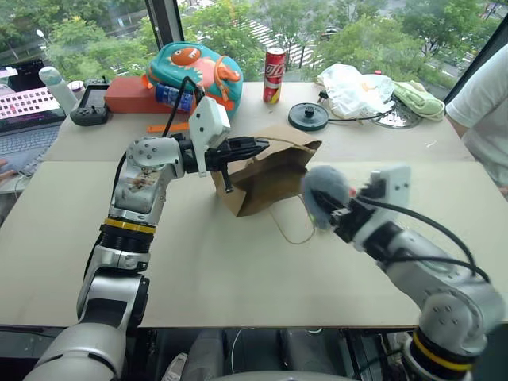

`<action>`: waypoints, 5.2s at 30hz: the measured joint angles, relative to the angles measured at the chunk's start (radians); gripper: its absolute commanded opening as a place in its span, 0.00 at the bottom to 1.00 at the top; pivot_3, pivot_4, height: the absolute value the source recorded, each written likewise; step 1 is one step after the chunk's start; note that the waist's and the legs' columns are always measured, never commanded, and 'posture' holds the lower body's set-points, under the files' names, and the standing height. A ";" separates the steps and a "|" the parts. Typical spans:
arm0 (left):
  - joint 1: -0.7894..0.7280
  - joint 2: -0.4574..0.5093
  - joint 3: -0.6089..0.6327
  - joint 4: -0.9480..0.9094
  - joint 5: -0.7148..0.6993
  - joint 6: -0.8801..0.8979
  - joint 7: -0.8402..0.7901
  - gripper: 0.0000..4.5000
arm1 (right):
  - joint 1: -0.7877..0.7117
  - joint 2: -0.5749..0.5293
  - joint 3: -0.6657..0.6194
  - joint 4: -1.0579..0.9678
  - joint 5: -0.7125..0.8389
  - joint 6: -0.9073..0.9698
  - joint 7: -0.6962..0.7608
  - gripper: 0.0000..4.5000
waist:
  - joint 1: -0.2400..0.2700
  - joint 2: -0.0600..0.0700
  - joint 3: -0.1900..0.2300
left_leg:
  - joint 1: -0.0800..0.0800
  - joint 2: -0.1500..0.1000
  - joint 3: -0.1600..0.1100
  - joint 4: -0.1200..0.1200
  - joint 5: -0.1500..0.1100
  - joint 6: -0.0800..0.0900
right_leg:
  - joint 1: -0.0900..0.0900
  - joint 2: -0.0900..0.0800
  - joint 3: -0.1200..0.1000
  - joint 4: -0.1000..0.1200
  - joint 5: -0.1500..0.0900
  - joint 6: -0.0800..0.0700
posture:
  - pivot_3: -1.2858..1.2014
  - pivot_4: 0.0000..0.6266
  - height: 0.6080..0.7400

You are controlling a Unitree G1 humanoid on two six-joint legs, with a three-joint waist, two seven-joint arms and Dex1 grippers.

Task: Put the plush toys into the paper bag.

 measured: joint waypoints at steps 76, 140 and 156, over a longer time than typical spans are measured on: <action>0.007 -0.004 -0.015 -0.020 -0.004 -0.005 0.015 0.00 | -0.257 0.181 0.207 0.446 -0.114 0.106 -0.036 1.00 | -0.001 0.001 0.000 | -0.001 0.000 -0.001 -0.003 0.000 0.000 | -0.002 0.000 -0.001 0.000 0.000 -0.001 | 0.52 0.24 0.99; 0.019 0.011 -0.010 -0.038 -0.003 0.015 0.032 0.00 | -0.246 0.116 0.133 0.497 -0.279 0.081 -0.047 1.00 | -0.014 0.001 0.000 | -0.002 0.001 -0.001 -0.004 0.000 0.000 | -0.003 0.000 -0.001 0.000 0.000 -0.001 | 0.52 0.24 0.99; 0.019 0.007 0.012 -0.041 -0.039 0.076 0.049 0.00 | -0.181 0.041 -0.120 0.061 -0.028 0.225 0.117 1.00 | -0.004 0.001 0.000 | -0.002 0.000 -0.001 -0.004 0.000 0.000 | -0.003 0.000 -0.001 -0.001 0.000 0.000 | 0.52 0.24 0.99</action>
